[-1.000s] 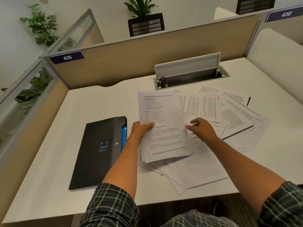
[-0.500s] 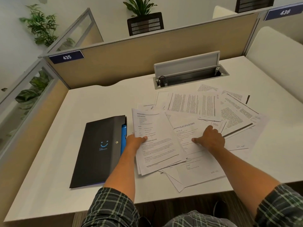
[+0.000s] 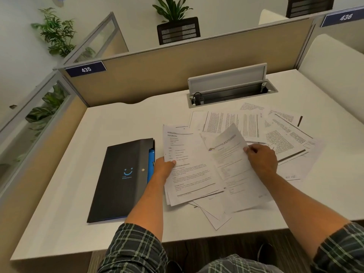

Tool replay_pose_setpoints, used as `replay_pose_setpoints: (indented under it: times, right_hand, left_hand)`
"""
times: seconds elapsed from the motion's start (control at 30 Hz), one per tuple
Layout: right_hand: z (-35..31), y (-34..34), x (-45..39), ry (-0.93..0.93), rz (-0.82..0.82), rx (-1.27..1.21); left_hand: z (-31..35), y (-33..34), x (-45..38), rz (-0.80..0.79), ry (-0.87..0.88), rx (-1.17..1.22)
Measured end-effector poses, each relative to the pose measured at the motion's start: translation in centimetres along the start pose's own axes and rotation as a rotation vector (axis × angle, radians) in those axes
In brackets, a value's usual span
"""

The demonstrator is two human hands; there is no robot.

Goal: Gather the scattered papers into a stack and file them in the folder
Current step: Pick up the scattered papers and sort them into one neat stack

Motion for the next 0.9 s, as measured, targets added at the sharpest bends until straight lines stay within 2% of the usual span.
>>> replay_pose_setpoints:
  times: [0.2,0.37,0.47,0.6,0.77,0.9]
  right_hand:
    - [-2.2,-3.2,-1.3,-0.059,0.311,-0.213]
    - [-5.8,-6.1,-2.8,-0.221,0.425,-0.686]
    - [-7.6,-6.1,-3.3,-0.261,0.334,-0.826]
    - [-7.5,-3.7,-3.3,-0.221,0.214,-0.705]
    - [-6.0,-0.3,-2.7,-0.032,0.073,-0.569]
    - [-4.8,1.5,-2.1,0.110,-0.074,-0.598]
  left_hand:
    - [0.6,-0.2,0.5,0.040,0.041,0.030]
    - [1.0,0.0,0.6,0.034,0.044,0.020]
    - [1.4,0.3,0.7,-0.016,0.032,0.060]
    - [2.3,0.9,1.7,-0.185,0.011,0.128]
    - [3.5,1.6,2.8,-0.341,0.020,0.133]
    - [4.5,1.7,3.4,-0.388,0.037,0.225]
Point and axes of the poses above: each hand's wrist, its own x-axis away from the middle knuckle, its own y-axis out of the palm, z = x × y, the point moved 3 cm from there along -x, towards the middle knuckle, and after that the axes turned 13 degrees about -y, right-handed, at the moved point
